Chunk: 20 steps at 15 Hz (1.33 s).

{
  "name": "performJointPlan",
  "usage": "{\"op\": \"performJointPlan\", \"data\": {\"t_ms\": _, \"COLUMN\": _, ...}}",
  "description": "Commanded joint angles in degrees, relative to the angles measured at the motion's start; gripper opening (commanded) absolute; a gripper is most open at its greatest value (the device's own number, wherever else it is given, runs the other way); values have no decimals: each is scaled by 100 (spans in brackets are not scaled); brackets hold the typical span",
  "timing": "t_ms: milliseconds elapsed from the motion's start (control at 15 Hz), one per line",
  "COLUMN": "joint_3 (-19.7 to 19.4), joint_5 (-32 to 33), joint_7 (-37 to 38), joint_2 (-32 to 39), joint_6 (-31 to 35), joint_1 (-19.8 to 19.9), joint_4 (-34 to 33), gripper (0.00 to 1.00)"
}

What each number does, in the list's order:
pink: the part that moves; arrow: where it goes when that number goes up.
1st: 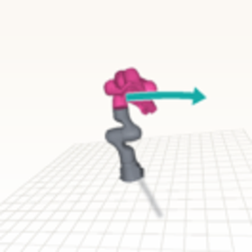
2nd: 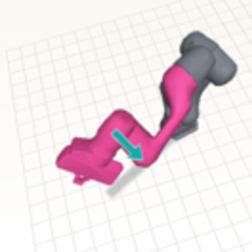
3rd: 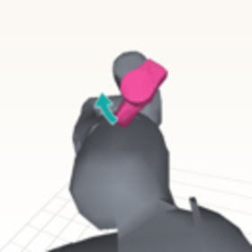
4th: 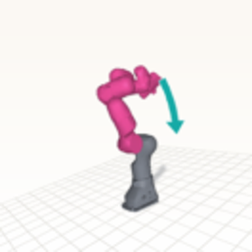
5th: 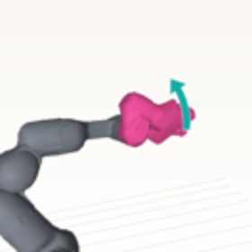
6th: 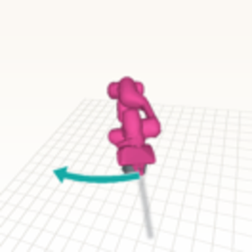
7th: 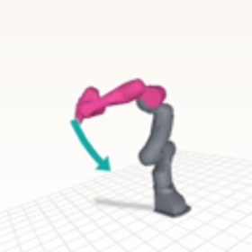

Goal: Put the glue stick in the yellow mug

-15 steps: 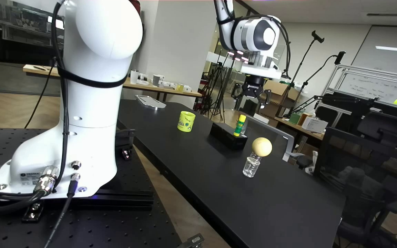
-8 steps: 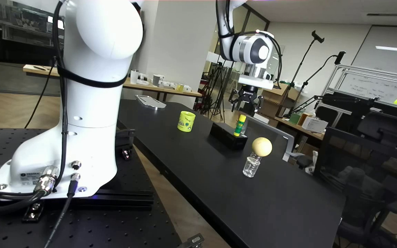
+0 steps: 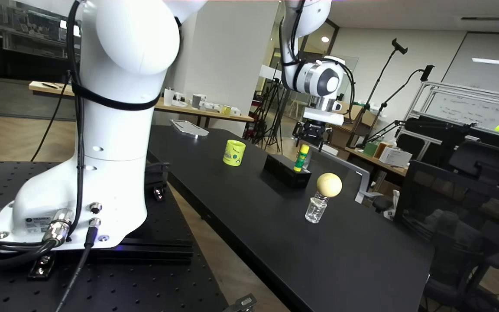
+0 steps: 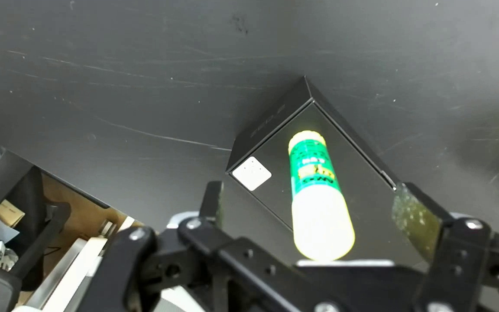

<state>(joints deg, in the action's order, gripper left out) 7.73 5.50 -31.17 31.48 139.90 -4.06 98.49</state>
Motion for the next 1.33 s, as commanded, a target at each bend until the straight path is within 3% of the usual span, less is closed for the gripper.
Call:
{"op": "performJointPlan", "data": {"t_ms": 0, "joint_3": 100, "joint_5": 7, "joint_7": 202, "joint_2": 451, "joint_6": -81, "joint_1": -3, "joint_4": -635, "gripper": 100}}
{"op": "performJointPlan", "data": {"t_ms": 200, "joint_3": 152, "joint_5": -11, "joint_7": 254, "joint_2": 637, "joint_6": -165, "joint_1": -17, "joint_4": -848, "gripper": 100}}
{"op": "performJointPlan", "data": {"t_ms": 267, "joint_3": 135, "joint_5": 12, "joint_7": 333, "joint_2": 665, "joint_6": -276, "joint_1": -43, "joint_4": -896, "gripper": 75}}
{"op": "performJointPlan", "data": {"t_ms": 333, "joint_3": 102, "joint_5": 24, "joint_7": 464, "joint_2": 664, "joint_6": -456, "joint_1": -74, "joint_4": -933, "gripper": 74}}
{"op": "performJointPlan", "data": {"t_ms": 667, "joint_3": 111, "joint_5": -38, "joint_7": 686, "joint_2": 490, "joint_6": -1158, "joint_1": -63, "joint_4": -929, "gripper": 39}}
{"op": "performJointPlan", "data": {"t_ms": 933, "joint_3": 199, "joint_5": -126, "joint_7": 575, "joint_2": 194, "joint_6": -727, "joint_1": 23, "joint_4": -551, "gripper": 11}}
{"op": "performJointPlan", "data": {"t_ms": 1267, "joint_3": 344, "joint_5": -204, "joint_7": 312, "joint_2": -627, "joint_6": -722, "joint_1": 94, "joint_4": 190, "gripper": 9}}
